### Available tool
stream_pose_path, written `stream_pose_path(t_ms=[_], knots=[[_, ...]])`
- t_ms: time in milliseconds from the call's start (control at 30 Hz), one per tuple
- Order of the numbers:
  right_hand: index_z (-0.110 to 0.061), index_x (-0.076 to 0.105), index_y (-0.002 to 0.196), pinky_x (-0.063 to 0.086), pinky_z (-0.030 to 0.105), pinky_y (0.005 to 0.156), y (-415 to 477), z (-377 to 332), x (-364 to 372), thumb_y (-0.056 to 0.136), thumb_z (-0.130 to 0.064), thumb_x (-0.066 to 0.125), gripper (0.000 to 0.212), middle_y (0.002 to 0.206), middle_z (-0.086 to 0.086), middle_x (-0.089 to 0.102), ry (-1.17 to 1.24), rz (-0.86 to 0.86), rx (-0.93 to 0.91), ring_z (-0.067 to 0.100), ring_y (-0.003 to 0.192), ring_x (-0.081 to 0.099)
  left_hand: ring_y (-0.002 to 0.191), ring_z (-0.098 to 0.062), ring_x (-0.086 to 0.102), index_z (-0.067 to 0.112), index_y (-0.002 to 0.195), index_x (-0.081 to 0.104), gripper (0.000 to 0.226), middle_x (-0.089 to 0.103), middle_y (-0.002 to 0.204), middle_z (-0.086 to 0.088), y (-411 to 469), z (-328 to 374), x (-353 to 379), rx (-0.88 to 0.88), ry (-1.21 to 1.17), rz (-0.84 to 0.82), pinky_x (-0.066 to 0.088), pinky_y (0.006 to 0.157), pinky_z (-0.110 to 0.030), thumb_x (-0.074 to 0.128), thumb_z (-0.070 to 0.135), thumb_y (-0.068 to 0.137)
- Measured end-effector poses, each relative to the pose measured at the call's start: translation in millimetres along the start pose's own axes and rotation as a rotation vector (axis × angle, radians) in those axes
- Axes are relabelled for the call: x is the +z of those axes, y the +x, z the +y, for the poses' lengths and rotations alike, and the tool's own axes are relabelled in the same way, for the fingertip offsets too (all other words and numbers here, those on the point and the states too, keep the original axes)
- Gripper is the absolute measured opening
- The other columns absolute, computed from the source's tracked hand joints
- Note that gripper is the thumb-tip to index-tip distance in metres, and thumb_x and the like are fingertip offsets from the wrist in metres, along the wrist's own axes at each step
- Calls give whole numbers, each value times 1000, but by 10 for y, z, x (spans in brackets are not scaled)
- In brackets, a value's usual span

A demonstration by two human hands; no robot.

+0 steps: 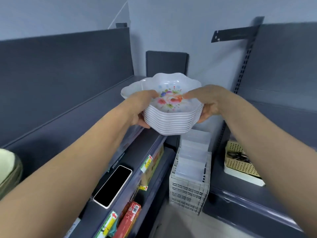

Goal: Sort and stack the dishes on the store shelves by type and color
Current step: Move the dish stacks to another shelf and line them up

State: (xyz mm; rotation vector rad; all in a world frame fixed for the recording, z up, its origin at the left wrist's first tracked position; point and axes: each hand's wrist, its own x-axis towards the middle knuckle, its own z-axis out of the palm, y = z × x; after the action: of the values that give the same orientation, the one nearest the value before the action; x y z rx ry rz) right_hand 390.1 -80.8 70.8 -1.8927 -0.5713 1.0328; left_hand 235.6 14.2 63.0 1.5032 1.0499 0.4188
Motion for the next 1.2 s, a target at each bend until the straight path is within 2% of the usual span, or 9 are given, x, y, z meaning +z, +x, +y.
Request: stream_pose_path(t_ms=[133, 267, 433, 533, 700, 833, 967, 1067, 1200], knots=[[-7, 50, 126, 52, 45, 63, -208, 297, -489, 92, -23, 61, 38, 88, 12, 54, 64, 151, 68, 28, 75, 57, 67, -22, 60, 19, 81, 55, 18, 62, 76, -4, -5, 95, 553, -1, 21, -157, 56, 71, -43, 54, 32, 93], [-7, 47, 113, 49, 59, 90, -447, 655, -1067, 91, -23, 63, 32, 103, 15, 58, 109, 318, 55, 35, 99, 59, 67, -22, 59, 19, 77, 56, 21, 61, 75, -4, -32, 232, 1236, 44, 111, -301, 55, 68, -40, 53, 32, 93], [-8, 48, 115, 54, 53, 77, -866, 1152, -1893, 92, -27, 61, 33, 95, 13, 58, 151, 479, 113, 32, 82, 59, 76, -25, 65, 17, 95, 65, 18, 68, 86, -6, -215, 425, 2261, 97, 198, -514, 61, 66, -44, 55, 31, 89], [-6, 47, 117, 51, 55, 88, -1149, 1475, -2438, 94, -28, 57, 33, 94, 15, 57, 164, 559, 154, 33, 86, 57, 73, -22, 63, 17, 101, 62, 19, 66, 87, -5, -443, 540, 2926, 121, 217, -607, 59, 55, -34, 54, 31, 91], [-3, 52, 127, 52, 55, 85, -1614, 1974, -3354, 91, -28, 60, 44, 107, 16, 61, 240, 671, 185, 34, 87, 60, 69, -22, 58, 19, 80, 52, 17, 59, 81, -4, -888, 718, 4014, 134, 221, -717, 52, 59, -35, 51, 28, 95], [-4, 55, 118, 52, 56, 83, -1949, 2308, -3975, 92, -23, 59, 32, 100, 15, 60, 293, 772, 192, 33, 85, 61, 64, -20, 56, 19, 77, 51, 19, 56, 76, -2, -1198, 860, 4765, 150, 225, -794, 48, 52, -31, 50, 24, 96], [-3, 55, 101, 48, 58, 92, -2219, 2560, -4484, 94, -21, 58, 19, 107, 17, 61, 344, 846, 223, 36, 100, 64, 65, -21, 56, 20, 77, 51, 18, 57, 77, -2, -1388, 978, 5399, 159, 237, -879, 50, 56, -33, 51, 24, 95], [-5, 51, 108, 54, 55, 78, -2306, 2732, -4811, 93, -20, 59, 23, 91, 13, 60, 379, 898, 247, 30, 76, 61, 68, -22, 58, 19, 78, 52, 17, 58, 79, -3, -1446, 1047, 5819, 163, 260, -924, 52, 59, -35, 52, 25, 95], [-7, 51, 111, 53, 49, 60, -2314, 2915, -5211, 92, -22, 62, 27, 95, 14, 61, 424, 944, 283, 29, 71, 60, 70, -23, 59, 18, 79, 52, 16, 60, 81, -4, -1411, 1149, 6367, 180, 296, -975, 52, 61, -37, 52, 24, 94]])
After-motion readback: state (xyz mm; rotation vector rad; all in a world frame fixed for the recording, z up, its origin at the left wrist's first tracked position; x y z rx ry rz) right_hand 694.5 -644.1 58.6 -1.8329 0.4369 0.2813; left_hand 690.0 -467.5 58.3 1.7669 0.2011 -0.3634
